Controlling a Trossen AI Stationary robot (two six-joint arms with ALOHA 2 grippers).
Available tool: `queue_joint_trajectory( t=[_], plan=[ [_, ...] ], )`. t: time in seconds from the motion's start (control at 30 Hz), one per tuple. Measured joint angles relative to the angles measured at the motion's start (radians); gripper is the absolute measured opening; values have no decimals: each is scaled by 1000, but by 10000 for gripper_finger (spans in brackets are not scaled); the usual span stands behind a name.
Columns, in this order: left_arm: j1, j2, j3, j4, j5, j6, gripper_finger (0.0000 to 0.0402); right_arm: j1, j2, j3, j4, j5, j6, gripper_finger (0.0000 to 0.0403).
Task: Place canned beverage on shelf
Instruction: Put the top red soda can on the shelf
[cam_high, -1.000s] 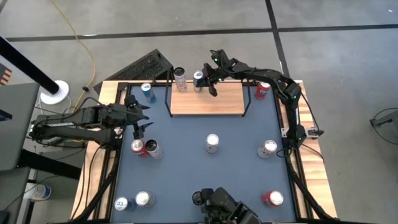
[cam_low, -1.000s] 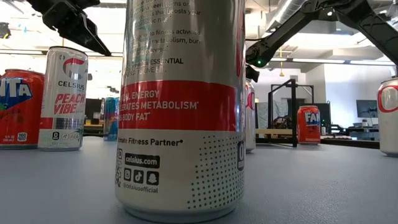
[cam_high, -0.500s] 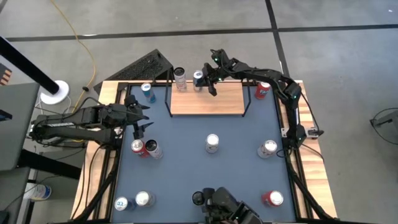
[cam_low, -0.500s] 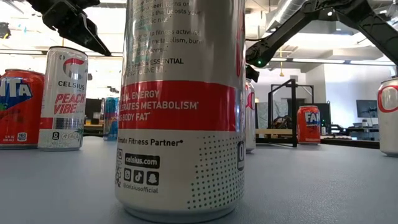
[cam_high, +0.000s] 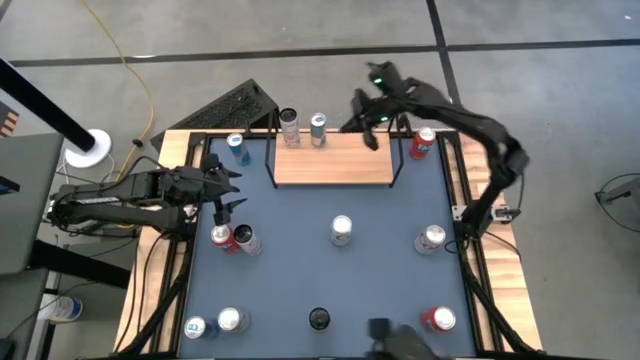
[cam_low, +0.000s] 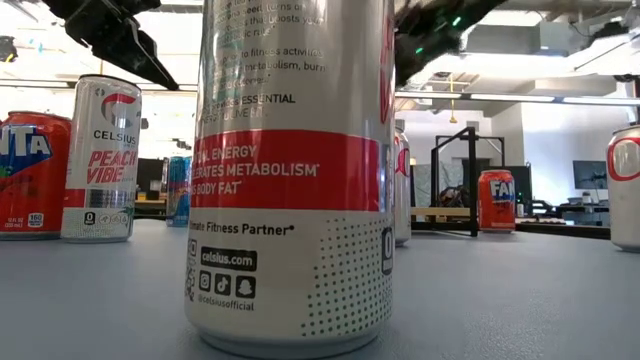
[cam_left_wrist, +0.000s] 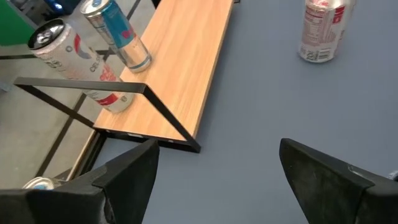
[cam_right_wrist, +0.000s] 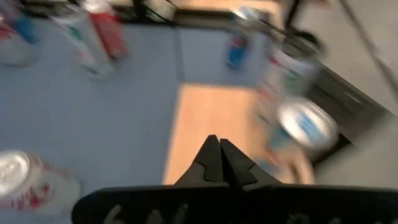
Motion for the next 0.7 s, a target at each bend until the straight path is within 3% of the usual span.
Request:
queue_joint_trajectory(
  t=[0.2,0.5,0.7],
  plan=[
    [0,0,0,0,16,-9,322,-108,-152,1,-188,238,81,0],
    [0,0,0,0,15,-11,322,-361,-166,-10,-388,484,309,0],
    [0,0,0,0,15,-9,322,-447,-164,-14,-427,522,372,41]
  ],
)
